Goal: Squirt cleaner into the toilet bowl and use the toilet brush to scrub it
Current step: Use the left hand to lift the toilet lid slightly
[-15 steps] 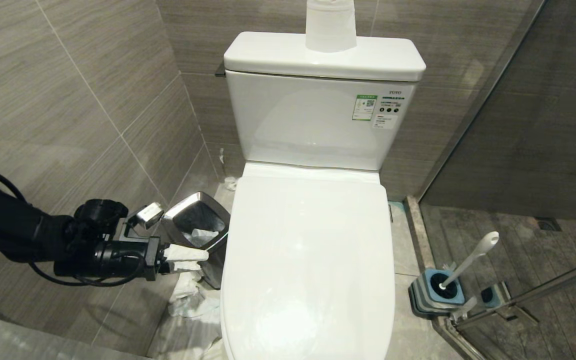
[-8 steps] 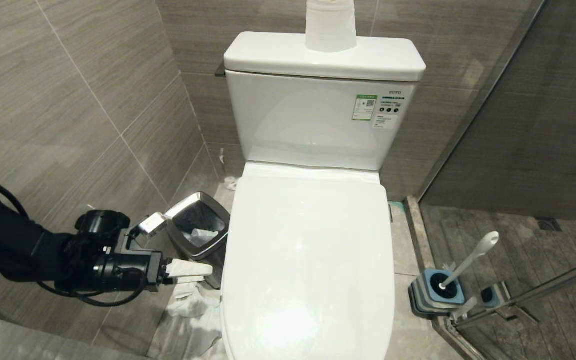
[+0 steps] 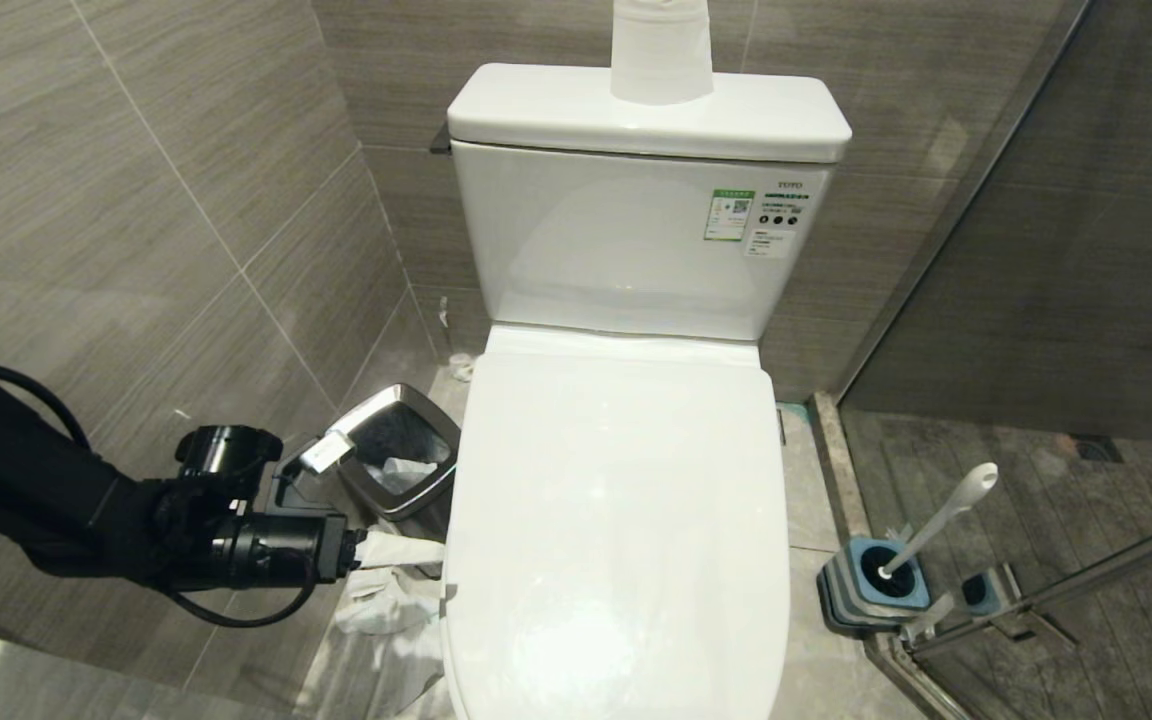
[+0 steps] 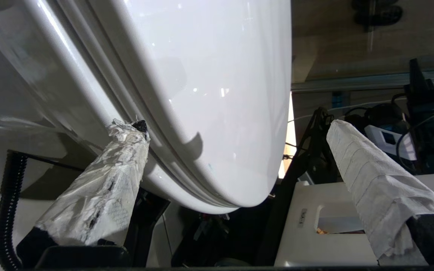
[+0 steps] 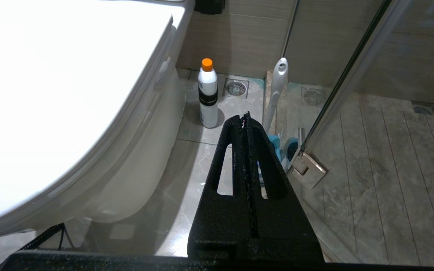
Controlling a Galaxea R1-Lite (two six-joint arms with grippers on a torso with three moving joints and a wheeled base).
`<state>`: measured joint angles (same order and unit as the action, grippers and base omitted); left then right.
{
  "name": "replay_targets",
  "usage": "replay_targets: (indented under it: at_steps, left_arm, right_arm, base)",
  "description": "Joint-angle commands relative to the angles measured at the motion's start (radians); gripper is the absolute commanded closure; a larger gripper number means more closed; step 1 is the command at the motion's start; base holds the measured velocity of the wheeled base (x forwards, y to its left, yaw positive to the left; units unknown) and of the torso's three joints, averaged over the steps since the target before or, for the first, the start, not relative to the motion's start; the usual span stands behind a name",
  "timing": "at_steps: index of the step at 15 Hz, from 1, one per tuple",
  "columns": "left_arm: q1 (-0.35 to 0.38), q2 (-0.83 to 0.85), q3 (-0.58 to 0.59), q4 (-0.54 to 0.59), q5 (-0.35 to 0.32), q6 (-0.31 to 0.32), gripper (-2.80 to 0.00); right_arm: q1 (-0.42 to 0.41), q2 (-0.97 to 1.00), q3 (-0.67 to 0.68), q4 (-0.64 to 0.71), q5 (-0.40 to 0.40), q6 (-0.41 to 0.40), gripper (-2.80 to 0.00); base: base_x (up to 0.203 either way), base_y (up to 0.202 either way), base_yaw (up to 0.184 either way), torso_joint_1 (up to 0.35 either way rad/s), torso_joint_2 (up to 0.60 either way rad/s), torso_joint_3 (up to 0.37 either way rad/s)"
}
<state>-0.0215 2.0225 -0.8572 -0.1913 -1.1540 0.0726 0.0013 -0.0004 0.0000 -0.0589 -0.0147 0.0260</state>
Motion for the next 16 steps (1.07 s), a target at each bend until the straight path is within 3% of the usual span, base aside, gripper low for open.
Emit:
replay_targets:
  at_steps: [1, 12, 16]
  left_arm:
    - [-0.003, 0.020, -0.002, -0.002, 0.003, 0.001, -2.80]
    - [-0.064, 0.036, 0.067, -0.004, 0.042, 0.027, -2.80]
    - [-0.089, 0.045, 0.087, -0.066, 0.045, 0.027, -2.80]
  right_arm:
    - [0.000, 0.000, 0.025, -0.001, 0.001, 0.000, 0.00]
    - [0.000, 0.000, 0.025, -0.001, 0.001, 0.000, 0.00]
    - [0.000, 0.000, 0.025, -0.001, -0.001, 0.000, 0.00]
  base:
    - [0.000, 0.000, 0.000, 0.000, 0.00, 0.000]
    - [0.000, 0.000, 0.000, 0.000, 0.00, 0.000]
    - [0.000, 0.000, 0.000, 0.000, 0.00, 0.000]
